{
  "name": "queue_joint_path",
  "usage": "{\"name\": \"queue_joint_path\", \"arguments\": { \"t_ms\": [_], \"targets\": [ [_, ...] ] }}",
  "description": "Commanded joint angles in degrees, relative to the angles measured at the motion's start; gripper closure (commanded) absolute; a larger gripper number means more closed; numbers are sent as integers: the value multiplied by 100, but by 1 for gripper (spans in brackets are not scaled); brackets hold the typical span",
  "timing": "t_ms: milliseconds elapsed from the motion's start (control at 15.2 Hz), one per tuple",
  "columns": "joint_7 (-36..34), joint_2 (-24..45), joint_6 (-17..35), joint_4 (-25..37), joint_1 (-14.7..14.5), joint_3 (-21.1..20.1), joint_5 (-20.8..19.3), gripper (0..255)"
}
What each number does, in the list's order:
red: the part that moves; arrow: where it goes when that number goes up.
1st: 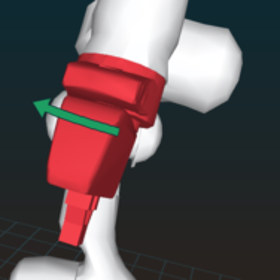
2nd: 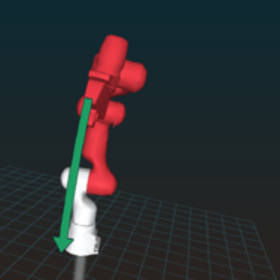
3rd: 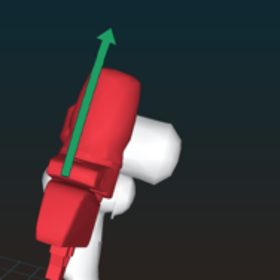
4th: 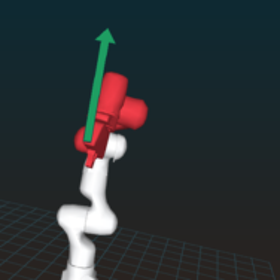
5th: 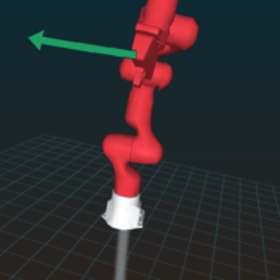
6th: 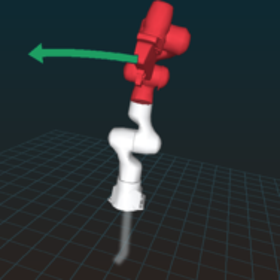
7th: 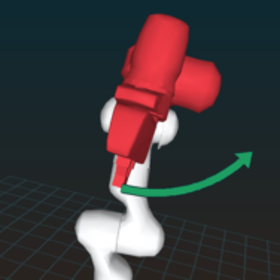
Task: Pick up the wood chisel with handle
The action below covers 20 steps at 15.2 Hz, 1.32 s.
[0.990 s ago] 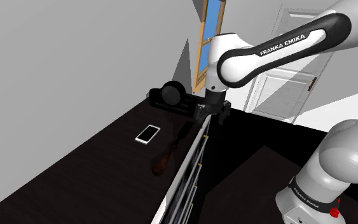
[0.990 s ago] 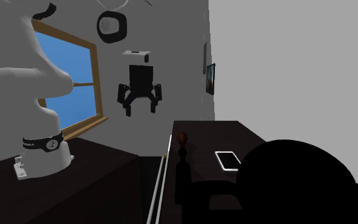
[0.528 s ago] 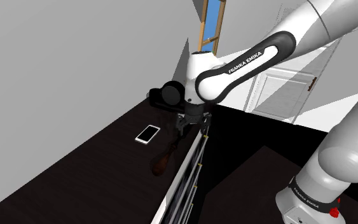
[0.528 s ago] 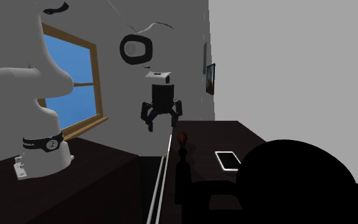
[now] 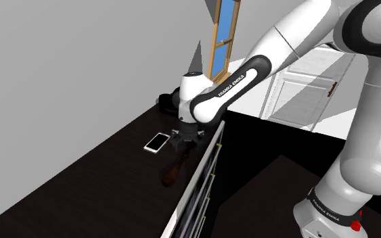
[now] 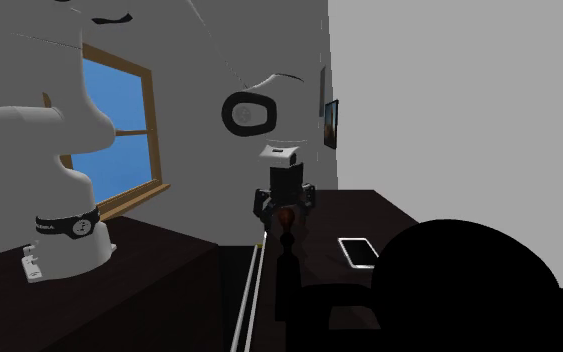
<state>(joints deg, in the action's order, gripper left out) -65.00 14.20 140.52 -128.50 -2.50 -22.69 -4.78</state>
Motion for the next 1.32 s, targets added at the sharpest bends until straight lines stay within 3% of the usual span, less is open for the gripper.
{"name": "queue_joint_path", "arguments": {
  "t_ms": [0,462,528,1254],
  "targets": [
    [-138,184,137,45,-55,49,-111,0],
    [-281,556,498,33,-146,172,-335,0],
    [-278,558,502,31,-144,174,-336,255],
    [-230,421,371,33,-110,123,-255,255]
  ]
}}
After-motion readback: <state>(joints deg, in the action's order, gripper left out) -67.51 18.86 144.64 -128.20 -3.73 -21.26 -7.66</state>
